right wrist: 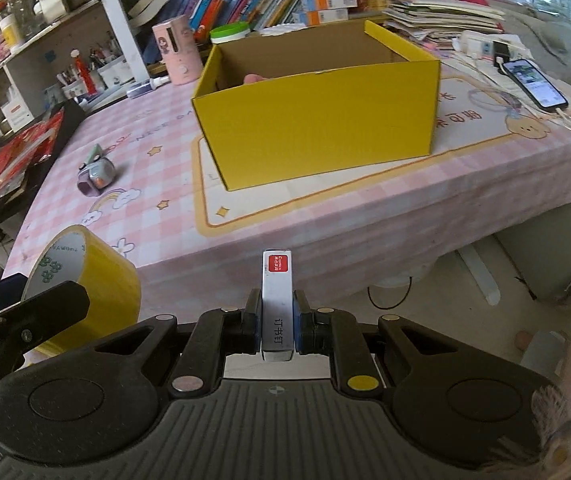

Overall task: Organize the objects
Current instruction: 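Carry the tape roll with the left tool while the right tool carries the small box to the yellow box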

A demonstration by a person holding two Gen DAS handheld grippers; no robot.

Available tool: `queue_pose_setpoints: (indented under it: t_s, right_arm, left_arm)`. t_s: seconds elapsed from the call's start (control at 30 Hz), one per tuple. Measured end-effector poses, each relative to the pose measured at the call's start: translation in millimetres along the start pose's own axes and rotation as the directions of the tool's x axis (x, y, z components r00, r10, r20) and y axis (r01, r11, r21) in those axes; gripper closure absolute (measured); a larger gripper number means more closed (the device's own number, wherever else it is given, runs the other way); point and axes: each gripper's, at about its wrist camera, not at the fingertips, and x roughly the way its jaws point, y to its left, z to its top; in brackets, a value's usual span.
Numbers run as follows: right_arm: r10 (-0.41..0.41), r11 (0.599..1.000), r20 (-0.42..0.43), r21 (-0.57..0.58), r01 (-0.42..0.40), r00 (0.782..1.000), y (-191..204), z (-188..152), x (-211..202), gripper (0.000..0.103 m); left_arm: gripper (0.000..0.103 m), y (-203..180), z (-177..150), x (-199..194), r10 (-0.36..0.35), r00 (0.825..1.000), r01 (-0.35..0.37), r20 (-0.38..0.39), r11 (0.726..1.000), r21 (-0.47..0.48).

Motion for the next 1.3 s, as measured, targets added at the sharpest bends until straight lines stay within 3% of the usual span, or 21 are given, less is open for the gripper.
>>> queue_pose_setpoints:
  t_s: [0.77, 1.3]
  right_arm:
    - [-0.026, 0.998, 0.004, 0.056, 0.026, 1.000, -45, 32, 13, 0.089]
    - [0.016, 1.000, 0.189, 0.018, -0.020, 0.982, -83, 139, 27, 0.089]
  left_arm:
    - [0.013, -40, 32, 35, -0.035, 0.999, 0.033, 0.030, 0.998, 0.058]
    - [0.013, -72, 109, 82, -0.013, 0.983, -0.009, 0.182, 0.993, 0.118]
